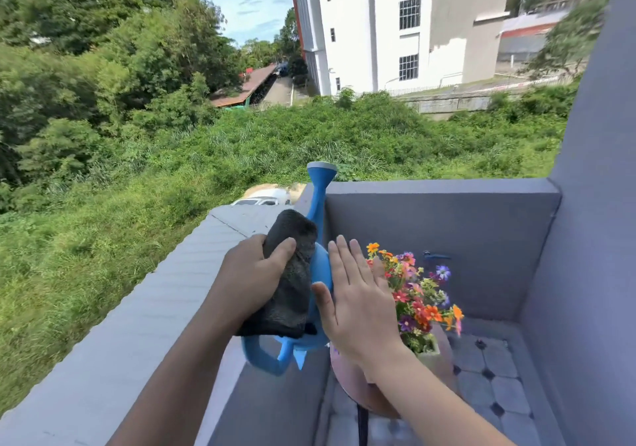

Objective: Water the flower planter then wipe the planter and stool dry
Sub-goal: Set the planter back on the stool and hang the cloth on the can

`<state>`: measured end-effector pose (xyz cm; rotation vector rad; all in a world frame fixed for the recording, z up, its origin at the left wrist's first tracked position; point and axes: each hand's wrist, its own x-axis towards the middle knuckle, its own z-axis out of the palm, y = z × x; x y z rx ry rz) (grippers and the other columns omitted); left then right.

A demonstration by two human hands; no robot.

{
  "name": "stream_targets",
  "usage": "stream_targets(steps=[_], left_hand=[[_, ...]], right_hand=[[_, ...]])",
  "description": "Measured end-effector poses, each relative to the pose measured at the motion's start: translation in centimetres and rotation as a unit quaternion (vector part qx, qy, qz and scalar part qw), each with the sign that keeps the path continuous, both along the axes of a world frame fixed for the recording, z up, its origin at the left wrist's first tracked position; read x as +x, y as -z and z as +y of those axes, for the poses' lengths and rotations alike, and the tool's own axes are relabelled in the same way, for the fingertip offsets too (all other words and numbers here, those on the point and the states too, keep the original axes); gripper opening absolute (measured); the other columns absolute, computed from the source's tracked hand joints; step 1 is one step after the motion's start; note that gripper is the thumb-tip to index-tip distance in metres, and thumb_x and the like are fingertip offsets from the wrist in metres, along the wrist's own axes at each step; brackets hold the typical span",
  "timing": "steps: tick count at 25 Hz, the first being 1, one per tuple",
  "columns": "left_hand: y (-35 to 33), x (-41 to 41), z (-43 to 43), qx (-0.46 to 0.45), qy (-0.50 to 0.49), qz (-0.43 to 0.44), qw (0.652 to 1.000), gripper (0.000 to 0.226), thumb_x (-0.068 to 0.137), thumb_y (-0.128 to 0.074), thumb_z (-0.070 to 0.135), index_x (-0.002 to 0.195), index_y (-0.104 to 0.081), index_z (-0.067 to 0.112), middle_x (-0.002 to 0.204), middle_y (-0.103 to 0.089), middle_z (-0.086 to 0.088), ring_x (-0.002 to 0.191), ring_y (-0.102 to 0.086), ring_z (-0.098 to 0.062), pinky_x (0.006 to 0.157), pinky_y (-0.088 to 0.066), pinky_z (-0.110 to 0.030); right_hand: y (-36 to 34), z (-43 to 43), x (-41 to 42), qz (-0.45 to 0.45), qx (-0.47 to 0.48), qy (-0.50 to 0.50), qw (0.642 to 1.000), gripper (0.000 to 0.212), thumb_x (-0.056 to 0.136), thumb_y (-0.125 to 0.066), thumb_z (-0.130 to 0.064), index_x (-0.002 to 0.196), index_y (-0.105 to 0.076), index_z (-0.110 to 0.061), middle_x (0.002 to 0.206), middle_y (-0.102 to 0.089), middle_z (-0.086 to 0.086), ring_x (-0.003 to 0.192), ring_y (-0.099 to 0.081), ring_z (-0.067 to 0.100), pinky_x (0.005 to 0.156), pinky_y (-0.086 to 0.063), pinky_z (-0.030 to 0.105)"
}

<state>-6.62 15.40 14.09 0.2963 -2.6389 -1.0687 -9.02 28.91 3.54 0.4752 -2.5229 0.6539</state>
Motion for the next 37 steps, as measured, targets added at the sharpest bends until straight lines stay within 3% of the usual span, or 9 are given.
stream_targets(steps=[6, 11, 14, 16, 18, 23, 27, 30, 37], left_hand=[[-0.3, -1.1, 15.8, 0.085, 0.106, 0.022, 0.99, 0.041, 0.085, -0.056, 0.047, 0.075, -0.064, 0.008, 0.073, -0.069, -0.01, 0.071, -0.065, -0.028, 0.069, -0.052, -0.04], [8.0, -2.0, 26.9, 0.115, 0.161, -0.016, 0.98, 0.033, 0.089, -0.055, 0.04, 0.078, -0.063, 0.01, 0.072, -0.067, -0.002, 0.071, -0.063, -0.023, 0.071, -0.05, -0.041], [15.5, -2.0, 31.9, 0.119, 0.181, -0.05, 0.975, 0.028, 0.09, -0.055, 0.038, 0.079, -0.062, 0.013, 0.074, -0.068, 0.001, 0.074, -0.063, -0.019, 0.071, -0.05, -0.033], [20.8, -1.9, 33.8, 0.112, 0.193, -0.069, 0.972, 0.025, 0.091, -0.055, 0.035, 0.078, -0.059, 0.014, 0.072, -0.065, 0.006, 0.069, -0.06, -0.007, 0.062, -0.043, -0.012], [27.0, -1.1, 35.8, 0.115, 0.204, -0.097, 0.967, 0.022, 0.092, -0.055, 0.03, 0.076, -0.056, 0.015, 0.069, -0.063, 0.007, 0.064, -0.058, 0.003, 0.058, -0.039, -0.006], [45.5, 0.3, 38.7, 0.117, 0.177, -0.182, 0.96, 0.017, 0.092, -0.053, 0.031, 0.085, -0.057, 0.016, 0.071, -0.063, 0.006, 0.068, -0.059, -0.012, 0.058, -0.04, -0.005], [60.4, 0.0, 39.7, 0.122, 0.135, -0.241, 0.953, 0.023, 0.094, -0.05, 0.034, 0.083, -0.055, 0.014, 0.073, -0.062, 0.002, 0.067, -0.055, -0.004, 0.053, -0.039, -0.008], [70.8, -0.6, 40.3, 0.099, 0.136, -0.253, 0.953, 0.021, 0.095, -0.048, 0.034, 0.079, -0.05, 0.021, 0.074, -0.06, 0.004, 0.066, -0.053, -0.003, 0.053, -0.038, -0.008], [87.0, -3.9, 41.3, 0.088, 0.103, -0.232, 0.963, 0.023, 0.095, -0.047, 0.032, 0.094, -0.056, 0.011, 0.077, -0.056, 0.004, 0.067, -0.048, -0.01, 0.057, -0.033, -0.015]], right_hand=[[-1.2, 17.1, 1.5, -0.01, -0.074, 0.021, 0.997, 0.093, 0.083, 0.015, -0.071, 0.153, -0.019, -0.02, 0.161, -0.02, -0.004, 0.146, -0.004, 0.006, 0.118, 0.002, 0.032], [5.8, 26.8, 3.4, -0.087, -0.25, 0.075, 0.961, 0.065, 0.093, -0.011, -0.056, 0.15, -0.021, -0.026, 0.151, -0.022, -0.018, 0.145, -0.019, 0.005, 0.121, -0.017, 0.035], [13.3, 30.9, 4.0, -0.131, -0.29, 0.132, 0.939, 0.058, 0.093, -0.009, -0.059, 0.145, -0.017, -0.033, 0.15, -0.022, -0.021, 0.145, -0.022, 0.007, 0.121, -0.013, 0.033], [18.9, 32.7, 4.3, -0.164, -0.28, 0.166, 0.931, 0.07, 0.088, 0.004, -0.069, 0.145, -0.018, -0.035, 0.151, -0.022, -0.021, 0.145, -0.019, 0.003, 0.122, -0.003, 0.032], [25.6, 34.3, 5.4, -0.208, -0.258, 0.191, 0.924, 0.075, 0.083, 0.011, -0.072, 0.145, -0.015, -0.038, 0.155, -0.024, -0.019, 0.145, -0.012, -0.002, 0.121, 0.002, 0.03], [44.4, 36.0, 7.6, -0.328, -0.249, 0.222, 0.884, 0.074, 0.077, 0.016, -0.077, 0.141, -0.006, -0.046, 0.159, -0.022, -0.014, 0.146, -0.007, -0.002, 0.116, 0.004, 0.02], [58.0, 37.0, 7.3, -0.415, -0.206, 0.209, 0.861, 0.059, 0.094, -0.005, -0.054, 0.151, -0.012, -0.036, 0.16, -0.022, -0.013, 0.149, -0.009, 0.006, 0.12, 0.001, 0.028], [67.9, 37.6, 6.4, -0.45, -0.172, 0.194, 0.854, 0.048, 0.104, -0.015, -0.033, 0.153, -0.012, -0.031, 0.161, -0.021, -0.011, 0.15, -0.008, 0.008, 0.121, -0.002, 0.033], [82.6, 39.6, 2.0, -0.48, -0.134, 0.144, 0.855, 0.048, 0.105, -0.015, -0.033, 0.153, -0.011, -0.031, 0.162, -0.018, -0.01, 0.15, -0.005, 0.009, 0.122, -0.001, 0.036]])
